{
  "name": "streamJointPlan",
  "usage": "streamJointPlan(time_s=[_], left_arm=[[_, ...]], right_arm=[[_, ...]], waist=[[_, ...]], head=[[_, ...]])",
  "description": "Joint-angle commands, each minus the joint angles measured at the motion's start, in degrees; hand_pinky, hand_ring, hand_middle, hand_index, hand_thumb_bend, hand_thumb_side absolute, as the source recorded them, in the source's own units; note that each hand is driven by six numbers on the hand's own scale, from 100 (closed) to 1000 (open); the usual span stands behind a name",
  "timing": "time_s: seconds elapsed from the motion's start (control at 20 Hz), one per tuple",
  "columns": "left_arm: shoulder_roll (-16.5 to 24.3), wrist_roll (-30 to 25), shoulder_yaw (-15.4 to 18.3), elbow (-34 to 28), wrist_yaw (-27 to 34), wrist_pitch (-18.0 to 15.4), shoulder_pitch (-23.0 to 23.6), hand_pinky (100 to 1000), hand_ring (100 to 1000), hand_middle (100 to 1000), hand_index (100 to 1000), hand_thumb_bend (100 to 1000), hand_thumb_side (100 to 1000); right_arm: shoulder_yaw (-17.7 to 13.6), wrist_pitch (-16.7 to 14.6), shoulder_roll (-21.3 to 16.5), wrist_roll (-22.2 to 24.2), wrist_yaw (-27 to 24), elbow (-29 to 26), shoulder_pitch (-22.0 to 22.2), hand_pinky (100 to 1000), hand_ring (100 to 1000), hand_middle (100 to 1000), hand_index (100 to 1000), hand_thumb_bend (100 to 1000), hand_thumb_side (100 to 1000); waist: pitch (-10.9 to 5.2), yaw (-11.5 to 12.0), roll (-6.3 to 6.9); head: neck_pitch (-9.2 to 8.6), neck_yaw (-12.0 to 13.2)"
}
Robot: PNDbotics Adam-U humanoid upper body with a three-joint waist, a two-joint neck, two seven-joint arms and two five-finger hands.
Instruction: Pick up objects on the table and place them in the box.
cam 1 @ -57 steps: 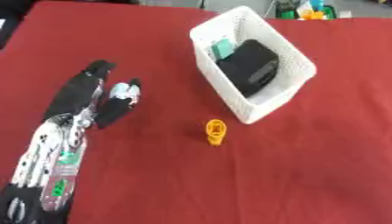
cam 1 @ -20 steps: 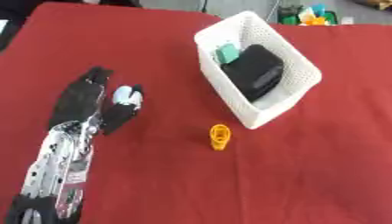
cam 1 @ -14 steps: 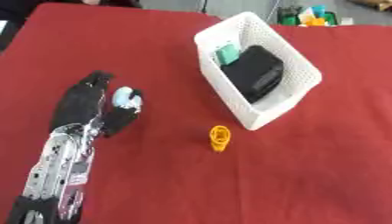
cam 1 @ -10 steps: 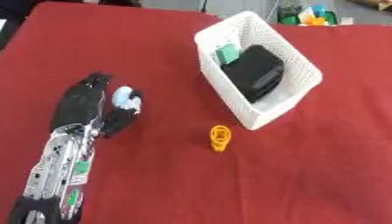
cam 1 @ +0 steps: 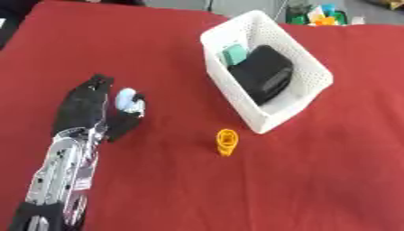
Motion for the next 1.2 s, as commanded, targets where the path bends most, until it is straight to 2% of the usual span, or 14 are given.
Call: streamJointPlan(time_s=[0.05, 1.2], left_arm=[[0.07, 0.01, 0.36, -0.37, -0.24, 0.30, -0.63, 1000, 1000, 1000, 1000, 306, 1000], [-1.10, 0.46, 0.58, 1.76, -1.75, 1.38, -1.85, 1000, 1000, 1000, 1000, 245, 1000]], right_arm=[[-0.03, -0.15, -0.32, 0.29, -0.50, -1.32, 0.05, 756, 752, 607, 711, 213, 1000], [0.32, -0.67, -0.13, 1.27, -0.78, -1.32, 0.05, 762, 754, 609, 714, 218, 1000]], waist=[[-0.95, -0.05, 0.02], [-0.46, 0.00, -0.42]], head=[[-0.64, 0.21], [-1.42, 0.54]])
